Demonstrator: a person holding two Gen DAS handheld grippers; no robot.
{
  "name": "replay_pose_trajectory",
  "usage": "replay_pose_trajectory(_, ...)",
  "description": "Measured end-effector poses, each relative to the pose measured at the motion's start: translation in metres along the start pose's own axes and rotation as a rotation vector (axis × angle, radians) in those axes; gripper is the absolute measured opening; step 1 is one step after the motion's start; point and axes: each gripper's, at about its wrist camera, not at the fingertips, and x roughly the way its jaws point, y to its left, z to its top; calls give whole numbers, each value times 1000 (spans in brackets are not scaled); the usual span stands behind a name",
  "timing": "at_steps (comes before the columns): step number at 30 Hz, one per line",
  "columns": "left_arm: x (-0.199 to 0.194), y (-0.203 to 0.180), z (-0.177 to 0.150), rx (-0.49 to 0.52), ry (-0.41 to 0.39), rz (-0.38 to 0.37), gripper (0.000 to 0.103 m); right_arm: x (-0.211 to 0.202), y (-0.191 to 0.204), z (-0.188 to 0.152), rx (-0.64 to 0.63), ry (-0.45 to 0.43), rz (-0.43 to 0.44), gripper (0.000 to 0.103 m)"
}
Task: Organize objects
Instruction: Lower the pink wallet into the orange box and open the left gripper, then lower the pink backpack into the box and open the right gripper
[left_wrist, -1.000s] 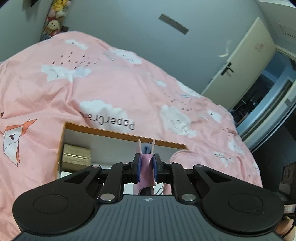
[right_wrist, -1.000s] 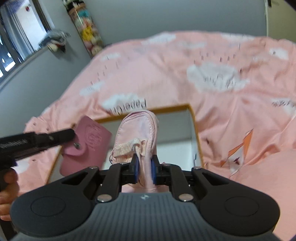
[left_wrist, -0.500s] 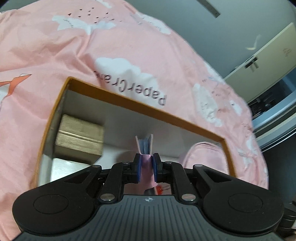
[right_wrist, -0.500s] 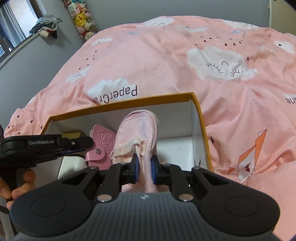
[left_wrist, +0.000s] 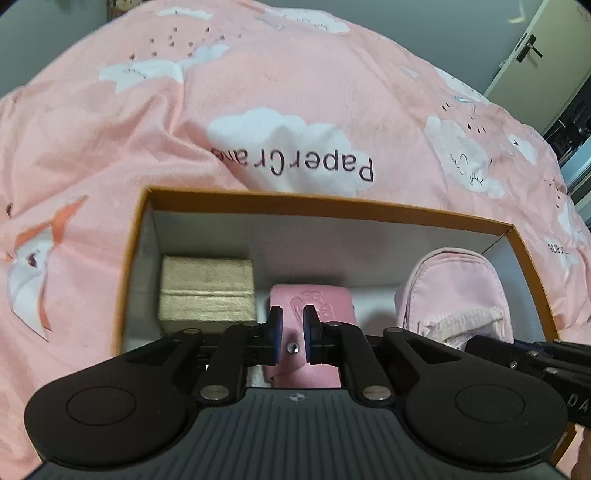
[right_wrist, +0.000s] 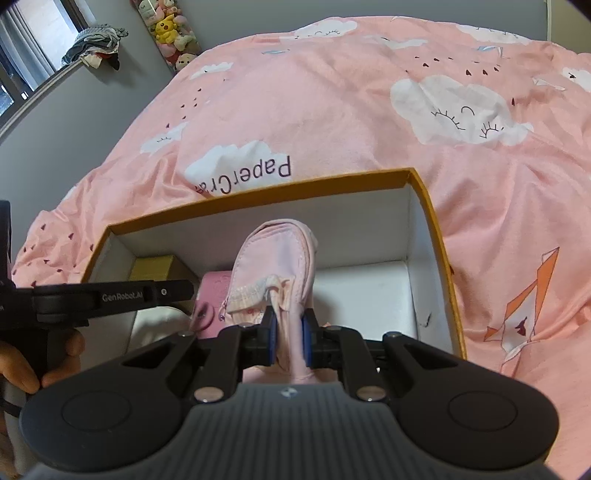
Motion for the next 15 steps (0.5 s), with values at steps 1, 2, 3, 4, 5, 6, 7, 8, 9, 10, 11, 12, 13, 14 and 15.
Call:
replay_pose_trajectory(1,-5,0,-1,6,-18,-4,12,-2,1,1,1,-1,9,14)
replay_pose_trajectory(2,-10,1,-2,6,-37,-10,12,-3,2,2,3,-2,22,14)
replay_pose_trajectory(3,-19,2,-2,7,-67,-14,16,-5,3,4,9,0,44,14)
replay_pose_trajectory(4,-27,4,-4,7,-98,-15,18,-6,5,6,14,2,70,14)
replay_pose_trajectory(5,-36,5,-5,3,-132,-7,19,-7,8,9,18,1,102,14)
replay_pose_trajectory(6,-44,7,-7,3,-168,4,20,-7,11,11,21,0,140,15)
replay_pose_trajectory(7,-52,8,-8,10,-199,10,20,-6,13,13,29,3,170,15)
replay_pose_trajectory(8,-58,9,-9,12,-218,13,20,-2,16,15,34,9,188,15)
replay_pose_trajectory(9,-63,11,-9,10,-230,14,21,4,20,17,33,21,187,15)
replay_pose_trajectory(10,-65,11,-9,11,-231,15,21,11,24,18,25,35,176,15)
replay_pose_trajectory(11,-66,12,-9,15,-229,16,21,19,27,18,21,50,170,15)
replay_pose_trajectory(12,-67,12,-9,19,-229,17,21,26,29,18,25,68,172,15)
replay_pose_trajectory(13,-67,13,-10,21,-230,19,21,34,30,19,32,89,176,15)
replay_pose_trajectory(14,-67,13,-11,26,-230,21,21,41,31,19,42,105,177,15)
replay_pose_trajectory(15,-66,13,-12,33,-229,27,21,47,31,19,49,120,174,15)
